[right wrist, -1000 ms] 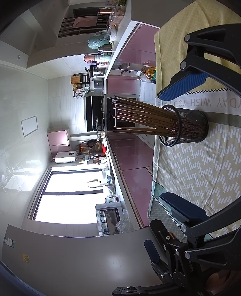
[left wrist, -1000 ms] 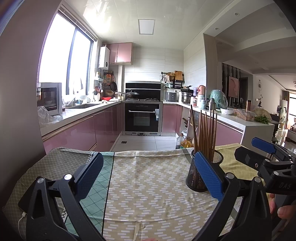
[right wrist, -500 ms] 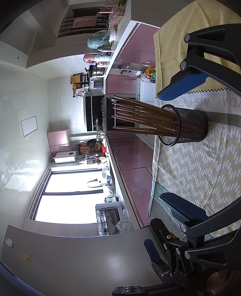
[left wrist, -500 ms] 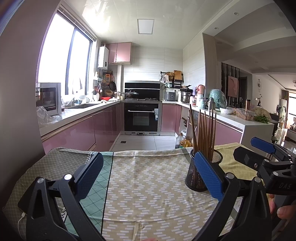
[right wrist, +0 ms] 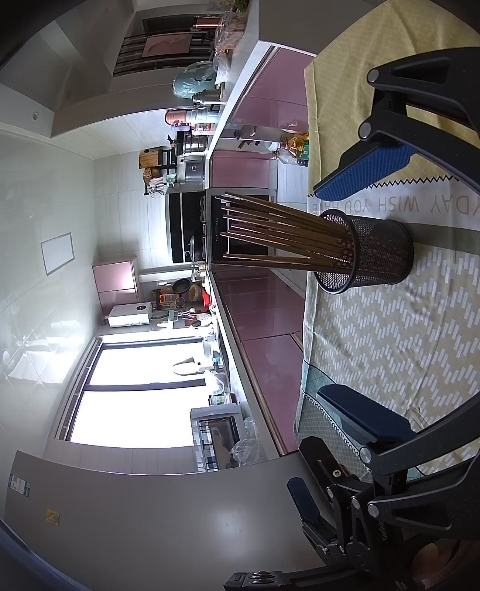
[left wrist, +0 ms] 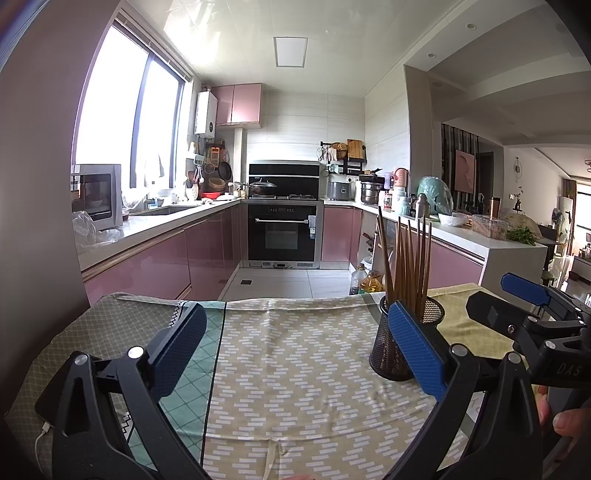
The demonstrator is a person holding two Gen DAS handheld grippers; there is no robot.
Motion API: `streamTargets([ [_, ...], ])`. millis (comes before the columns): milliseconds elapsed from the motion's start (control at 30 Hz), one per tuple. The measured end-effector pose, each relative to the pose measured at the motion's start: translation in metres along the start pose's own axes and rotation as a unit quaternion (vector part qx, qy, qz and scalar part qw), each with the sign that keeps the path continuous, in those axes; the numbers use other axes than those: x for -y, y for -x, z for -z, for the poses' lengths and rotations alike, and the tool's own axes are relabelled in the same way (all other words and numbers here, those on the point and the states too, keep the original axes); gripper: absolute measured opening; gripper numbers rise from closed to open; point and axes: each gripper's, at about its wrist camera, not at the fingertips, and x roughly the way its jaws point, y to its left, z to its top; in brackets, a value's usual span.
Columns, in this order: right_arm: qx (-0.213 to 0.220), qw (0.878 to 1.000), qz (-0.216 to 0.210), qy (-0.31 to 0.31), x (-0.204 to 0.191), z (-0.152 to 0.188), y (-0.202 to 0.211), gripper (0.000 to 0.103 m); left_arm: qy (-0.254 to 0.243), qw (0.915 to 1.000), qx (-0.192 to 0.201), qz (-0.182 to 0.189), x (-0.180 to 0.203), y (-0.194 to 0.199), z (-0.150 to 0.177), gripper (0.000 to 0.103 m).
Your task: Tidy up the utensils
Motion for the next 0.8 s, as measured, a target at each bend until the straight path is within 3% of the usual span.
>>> streamTargets([
  [800, -0.002, 1.000, 0.001, -0.005, -0.0031, 0.0058, -0.0031, 0.096, 0.000, 1.0000, -0.004, 0.000, 0.0030, 0.0008, 0.0080, 0.097],
])
